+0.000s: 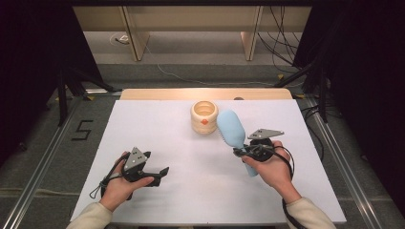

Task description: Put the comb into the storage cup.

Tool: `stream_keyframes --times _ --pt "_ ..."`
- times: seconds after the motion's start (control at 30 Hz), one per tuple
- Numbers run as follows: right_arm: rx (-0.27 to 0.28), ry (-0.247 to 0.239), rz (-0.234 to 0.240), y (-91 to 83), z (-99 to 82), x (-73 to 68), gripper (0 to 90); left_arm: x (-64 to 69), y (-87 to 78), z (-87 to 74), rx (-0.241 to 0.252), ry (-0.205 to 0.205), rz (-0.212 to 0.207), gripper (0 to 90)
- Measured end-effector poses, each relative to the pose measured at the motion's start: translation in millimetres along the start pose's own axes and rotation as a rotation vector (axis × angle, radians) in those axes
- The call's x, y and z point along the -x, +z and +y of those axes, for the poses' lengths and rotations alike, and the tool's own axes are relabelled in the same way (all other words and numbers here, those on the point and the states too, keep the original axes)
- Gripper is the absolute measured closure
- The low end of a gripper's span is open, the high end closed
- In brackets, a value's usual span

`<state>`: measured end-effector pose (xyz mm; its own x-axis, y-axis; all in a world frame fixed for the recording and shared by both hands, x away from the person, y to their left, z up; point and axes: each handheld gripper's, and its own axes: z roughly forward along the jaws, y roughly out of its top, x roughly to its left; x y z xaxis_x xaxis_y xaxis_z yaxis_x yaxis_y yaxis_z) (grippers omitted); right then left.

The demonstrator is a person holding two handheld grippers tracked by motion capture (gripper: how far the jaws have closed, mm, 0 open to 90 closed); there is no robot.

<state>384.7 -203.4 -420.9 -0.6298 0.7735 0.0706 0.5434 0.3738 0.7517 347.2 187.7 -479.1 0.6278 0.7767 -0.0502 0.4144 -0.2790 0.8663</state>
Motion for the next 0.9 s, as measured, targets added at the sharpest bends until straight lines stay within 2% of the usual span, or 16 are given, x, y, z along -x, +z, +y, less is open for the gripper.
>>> stream_keyframes --times 0.2,0.5,0.9 --pt "0.013 0.002 -0.001 -0.2 0.1 -0.5 70.7 -0.1 -0.3 1.1 0.008 -0.009 0.003 8.0" --pt "0.064 0.003 0.001 0.1 2.2 -5.4 70.7 -1.2 -0.8 3.8 0.033 -0.053 -0.011 5.4" --pt "0.107 0.005 0.013 2.4 1.8 -7.6 70.7 -1.0 -0.5 5.0 0.043 -0.063 -0.015 1.2"
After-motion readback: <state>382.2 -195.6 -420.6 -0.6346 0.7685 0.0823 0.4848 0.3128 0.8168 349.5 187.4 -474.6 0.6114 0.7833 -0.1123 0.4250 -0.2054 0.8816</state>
